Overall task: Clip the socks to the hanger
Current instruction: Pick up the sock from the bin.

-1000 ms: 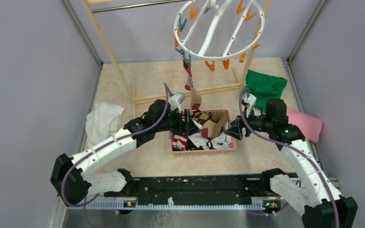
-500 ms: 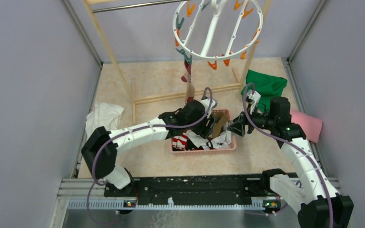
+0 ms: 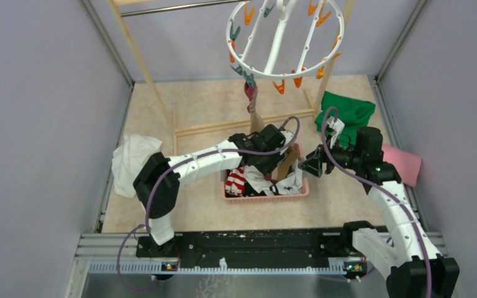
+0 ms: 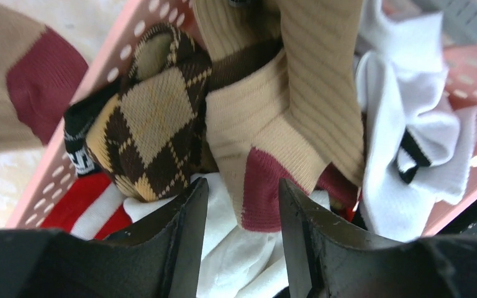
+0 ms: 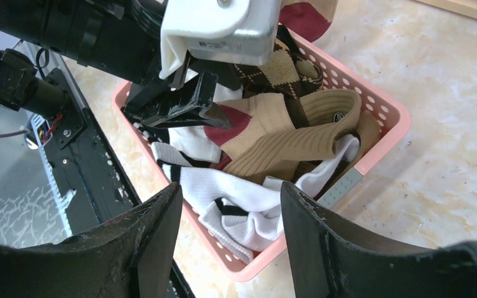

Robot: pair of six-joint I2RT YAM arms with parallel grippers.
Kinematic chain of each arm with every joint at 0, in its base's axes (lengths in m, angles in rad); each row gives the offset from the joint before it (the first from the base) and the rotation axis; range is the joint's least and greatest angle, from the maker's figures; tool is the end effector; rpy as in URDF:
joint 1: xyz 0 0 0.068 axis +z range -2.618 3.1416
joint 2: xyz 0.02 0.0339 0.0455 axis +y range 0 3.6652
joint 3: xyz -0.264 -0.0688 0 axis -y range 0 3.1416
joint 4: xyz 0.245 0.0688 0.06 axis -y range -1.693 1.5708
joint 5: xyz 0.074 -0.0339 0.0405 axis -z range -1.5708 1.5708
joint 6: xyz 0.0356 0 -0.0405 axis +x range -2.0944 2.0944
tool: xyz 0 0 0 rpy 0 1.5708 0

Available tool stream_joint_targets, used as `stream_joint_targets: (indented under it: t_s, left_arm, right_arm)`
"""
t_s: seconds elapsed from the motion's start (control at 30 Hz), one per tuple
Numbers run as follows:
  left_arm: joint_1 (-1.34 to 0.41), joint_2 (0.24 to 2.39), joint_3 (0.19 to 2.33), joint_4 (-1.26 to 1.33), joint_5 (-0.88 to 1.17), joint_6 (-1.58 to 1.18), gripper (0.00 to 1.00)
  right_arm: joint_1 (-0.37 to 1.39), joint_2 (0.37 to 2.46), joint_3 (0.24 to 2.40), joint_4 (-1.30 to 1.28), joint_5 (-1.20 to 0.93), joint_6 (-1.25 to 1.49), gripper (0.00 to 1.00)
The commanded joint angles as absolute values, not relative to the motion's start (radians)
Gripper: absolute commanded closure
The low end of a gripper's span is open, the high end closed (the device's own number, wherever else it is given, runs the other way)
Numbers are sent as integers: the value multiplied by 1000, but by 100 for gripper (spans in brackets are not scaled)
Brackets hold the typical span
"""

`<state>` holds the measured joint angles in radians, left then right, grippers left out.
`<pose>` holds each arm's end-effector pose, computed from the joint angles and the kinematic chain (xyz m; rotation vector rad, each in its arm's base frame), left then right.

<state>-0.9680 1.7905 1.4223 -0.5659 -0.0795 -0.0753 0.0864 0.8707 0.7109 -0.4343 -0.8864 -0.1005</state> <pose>0.2250 -0.3220 0.2509 1.0630 2.2981 -0.3285 0.1782 0.0431 0.2816 -0.6866 1.9381 0.9389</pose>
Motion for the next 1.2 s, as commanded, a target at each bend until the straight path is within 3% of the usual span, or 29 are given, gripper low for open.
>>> stream_joint_targets:
  t_s: [0.0,0.17,0.43,0.73,1.17]
  left_arm:
    - [-974,1795,1463,-665,-88,-72,48]
    - [-974,1816,1456,-662,-104,-69,50]
    - [-974,1781,1500,-665,-81,-93,100]
    - [-970,1540,1392,-497,-91,-119,100]
    - [-879,1266,1185,-193,136,-291,100]
  right_arm:
    - [78,876,710,-391,-913,-94,41]
    - [78,878,707,-377,-918,-85,41]
    - [77,865,712,-394,-919,-91,42]
    - [72,863,739,-410,-942,-131,42]
    - [73,711,683,-374,-1304,-514,36]
